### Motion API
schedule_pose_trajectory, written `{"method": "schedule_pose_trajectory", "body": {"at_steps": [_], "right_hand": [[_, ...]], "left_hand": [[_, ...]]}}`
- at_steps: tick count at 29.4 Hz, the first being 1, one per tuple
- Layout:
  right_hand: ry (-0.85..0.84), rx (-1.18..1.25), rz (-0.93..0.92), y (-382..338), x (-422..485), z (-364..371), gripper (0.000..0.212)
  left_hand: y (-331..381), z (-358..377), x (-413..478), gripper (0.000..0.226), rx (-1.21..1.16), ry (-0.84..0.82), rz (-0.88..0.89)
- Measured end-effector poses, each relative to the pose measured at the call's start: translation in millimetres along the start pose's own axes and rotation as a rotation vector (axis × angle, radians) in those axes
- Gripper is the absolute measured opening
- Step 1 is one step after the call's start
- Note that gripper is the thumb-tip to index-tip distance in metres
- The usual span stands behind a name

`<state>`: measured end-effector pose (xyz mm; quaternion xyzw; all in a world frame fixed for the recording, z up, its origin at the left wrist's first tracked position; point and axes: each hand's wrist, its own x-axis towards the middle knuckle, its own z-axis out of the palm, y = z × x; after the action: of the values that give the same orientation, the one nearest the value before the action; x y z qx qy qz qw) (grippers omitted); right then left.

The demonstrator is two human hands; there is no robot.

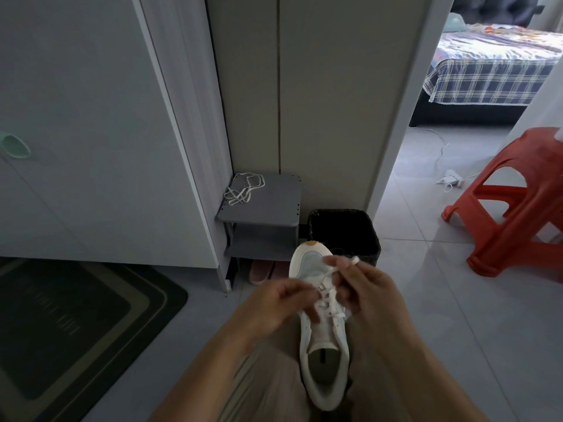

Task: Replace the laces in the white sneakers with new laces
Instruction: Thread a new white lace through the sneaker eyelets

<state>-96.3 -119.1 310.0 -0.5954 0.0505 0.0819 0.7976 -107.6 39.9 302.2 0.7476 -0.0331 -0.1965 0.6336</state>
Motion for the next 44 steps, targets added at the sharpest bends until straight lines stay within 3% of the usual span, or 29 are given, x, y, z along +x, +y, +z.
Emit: {"method": "schedule_pose_trajectory", "body": {"at_steps": [4, 8, 12, 14, 18, 19, 22, 24, 25, 28, 31, 35, 38, 41, 44], "right_hand": [[0.096, 0.152, -0.025, -12.2, 19.2, -30.7, 0.021], [0.166, 0.340, 0.068, -5.2, 27.5, -63.3, 0.023], [0.194, 0.313, 0.193, 14.7, 21.4, -70.0, 0.021], [0.168, 0.038, 0.223, 21.1, 9.5, -60.1, 0.022], [-0.133, -0.611, 0.193, 20.2, -15.0, -11.8, 0.017], [-0.120, -0.690, 0.170, 19.0, -15.3, -2.0, 0.015], [0.132, -0.981, 0.094, 12.8, -9.5, -3.3, 0.040], [0.224, -1.361, 0.041, 1.9, -10.5, -17.1, 0.038], [0.219, -1.405, -0.012, -1.4, -12.6, -22.2, 0.033], [0.078, -1.035, -0.124, -1.7, -17.4, -15.0, 0.010], [0.015, -0.728, -0.133, 11.0, -11.8, -4.5, 0.020], [0.014, -0.414, 0.057, 18.3, -4.5, -10.1, 0.008], [-0.007, -0.393, 0.205, 31.1, -4.6, -18.6, 0.009], [-0.048, -0.589, 0.251, 38.4, -6.4, -26.1, 0.009], [-0.047, -0.600, 0.252, 42.0, -7.0, -26.8, 0.010]], "left_hand": [[-14.1, -11.8, -0.6, 0.010, 0.118, 0.043, -0.080], [-20.1, -43.9, -11.4, 0.012, 0.259, 0.133, -0.093], [-19.5, -49.3, -13.0, 0.011, 0.373, 0.179, -0.039], [-11.0, -37.8, -10.1, 0.011, 0.298, 0.212, 0.021], [15.4, 0.3, 6.2, 0.007, 0.000, 0.189, 0.102], [20.1, 7.8, 11.7, 0.005, -0.020, 0.182, 0.113], [31.6, 13.8, 25.2, 0.015, -0.047, 0.222, 0.118], [35.5, 11.5, 32.0, 0.017, -0.053, 0.228, 0.116], [36.5, 10.9, 34.6, 0.016, -0.034, 0.224, 0.117], [39.4, 17.9, 40.2, 0.011, 0.097, 0.164, 0.133], [41.5, 28.5, 41.7, 0.010, 0.133, 0.089, 0.146], [35.4, 17.4, 41.4, 0.009, 0.225, 0.177, 0.195], [5.0, 6.0, 33.2, 0.010, 0.352, 0.285, 0.135], [-34.5, 16.5, 13.7, 0.012, 0.550, 0.263, 0.022], [-48.7, 29.4, 1.5, 0.015, 0.733, 0.359, 0.073]]}}
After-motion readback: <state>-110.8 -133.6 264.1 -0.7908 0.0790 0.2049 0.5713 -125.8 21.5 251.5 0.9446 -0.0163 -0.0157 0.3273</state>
